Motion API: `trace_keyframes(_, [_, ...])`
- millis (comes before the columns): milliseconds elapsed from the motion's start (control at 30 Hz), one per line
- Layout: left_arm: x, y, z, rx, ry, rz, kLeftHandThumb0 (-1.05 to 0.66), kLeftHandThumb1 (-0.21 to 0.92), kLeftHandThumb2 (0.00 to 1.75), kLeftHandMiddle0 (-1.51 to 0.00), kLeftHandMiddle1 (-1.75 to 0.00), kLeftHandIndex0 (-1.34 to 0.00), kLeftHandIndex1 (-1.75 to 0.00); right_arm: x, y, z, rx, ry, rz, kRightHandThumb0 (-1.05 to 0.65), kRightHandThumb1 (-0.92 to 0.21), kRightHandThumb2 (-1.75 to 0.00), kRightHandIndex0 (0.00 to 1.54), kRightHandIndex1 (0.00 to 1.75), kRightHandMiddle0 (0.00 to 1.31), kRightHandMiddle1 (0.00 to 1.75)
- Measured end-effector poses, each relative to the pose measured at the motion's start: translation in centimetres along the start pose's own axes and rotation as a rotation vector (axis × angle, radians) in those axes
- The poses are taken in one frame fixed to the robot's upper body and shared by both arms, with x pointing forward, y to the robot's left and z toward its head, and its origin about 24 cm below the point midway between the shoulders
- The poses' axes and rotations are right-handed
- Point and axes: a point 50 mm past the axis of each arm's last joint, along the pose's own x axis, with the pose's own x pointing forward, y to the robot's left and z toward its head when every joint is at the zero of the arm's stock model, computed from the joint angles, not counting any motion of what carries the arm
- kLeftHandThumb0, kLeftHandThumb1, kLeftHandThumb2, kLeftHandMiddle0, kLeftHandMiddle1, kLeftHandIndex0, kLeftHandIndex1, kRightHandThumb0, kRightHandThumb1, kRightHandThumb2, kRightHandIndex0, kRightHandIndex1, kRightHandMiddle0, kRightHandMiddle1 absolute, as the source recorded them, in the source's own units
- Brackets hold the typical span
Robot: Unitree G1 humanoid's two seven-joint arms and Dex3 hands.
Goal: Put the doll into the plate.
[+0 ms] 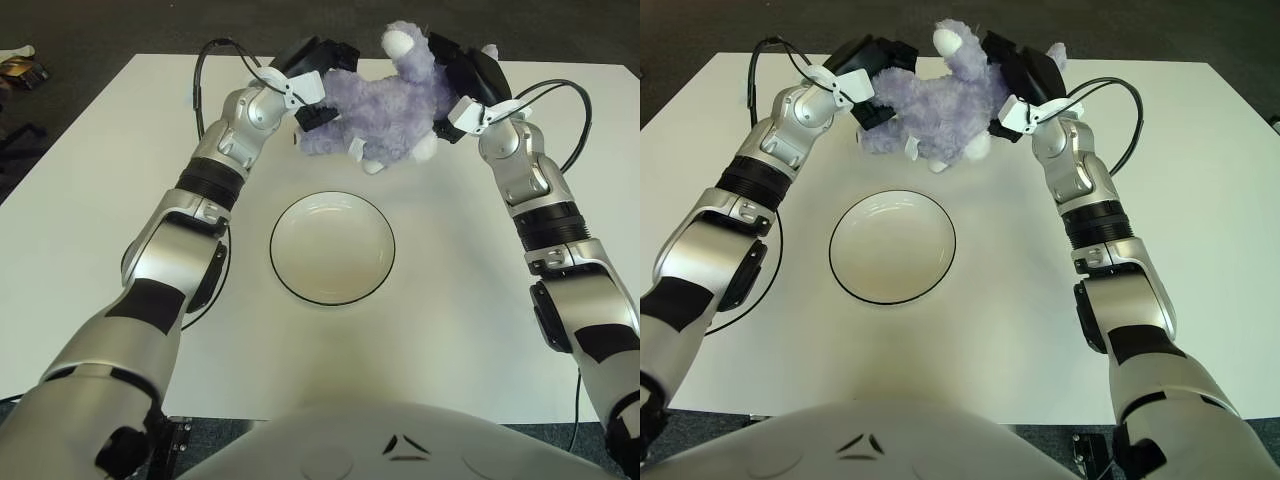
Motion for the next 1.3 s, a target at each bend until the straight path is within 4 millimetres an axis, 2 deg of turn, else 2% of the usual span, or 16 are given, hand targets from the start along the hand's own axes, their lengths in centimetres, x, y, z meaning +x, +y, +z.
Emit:
trace_keyframes(267, [-1.3, 1.0, 0.6, 0.042, -0.012, -0.036, 0.59, 0.05, 1.64, -0.83, -1.75, -1.1, -1.75, -0.5, 0.1, 0.9, 0.033, -0.012, 0.039, 0.0, 0.05, -1.66, 0.94, 1.54, 0.68, 1.75])
trace_keyframes(600, [-2.8, 1.9, 1.0, 0.077, 0.034, -0.083, 0.61, 0.03, 1.67, -0.86, -1.75, -1.12, -1.75, -1.1, 1.2, 1.3, 0.12, -0.035, 0.08, 0.0, 0.04, -1.68, 0.92, 1.61, 0.66, 1.75])
trace_keyframes(1033, [-5.0, 2.0, 1.6, 0.087, 0.031, -0.112, 0.62, 0.0, 1.7, -0.88, -1.75, -1.11, -1.75, -2.0, 1.8, 2.4, 0.192, -0.118, 0.156, 0.0, -0.05, -1.6, 0.82, 1.66, 0.6, 1.75])
trace_keyframes(1300, [-6.3, 1.9, 1.3, 0.075, 0.064, -0.113, 0.62, 0.01, 1.7, -0.88, -1.75, -1.1, -1.75, -2.5, 2.2, 2.8, 0.211, -0.137, 0.165, 0.0, -0.03, -1.61, 0.85, 1.64, 0.61, 1.75])
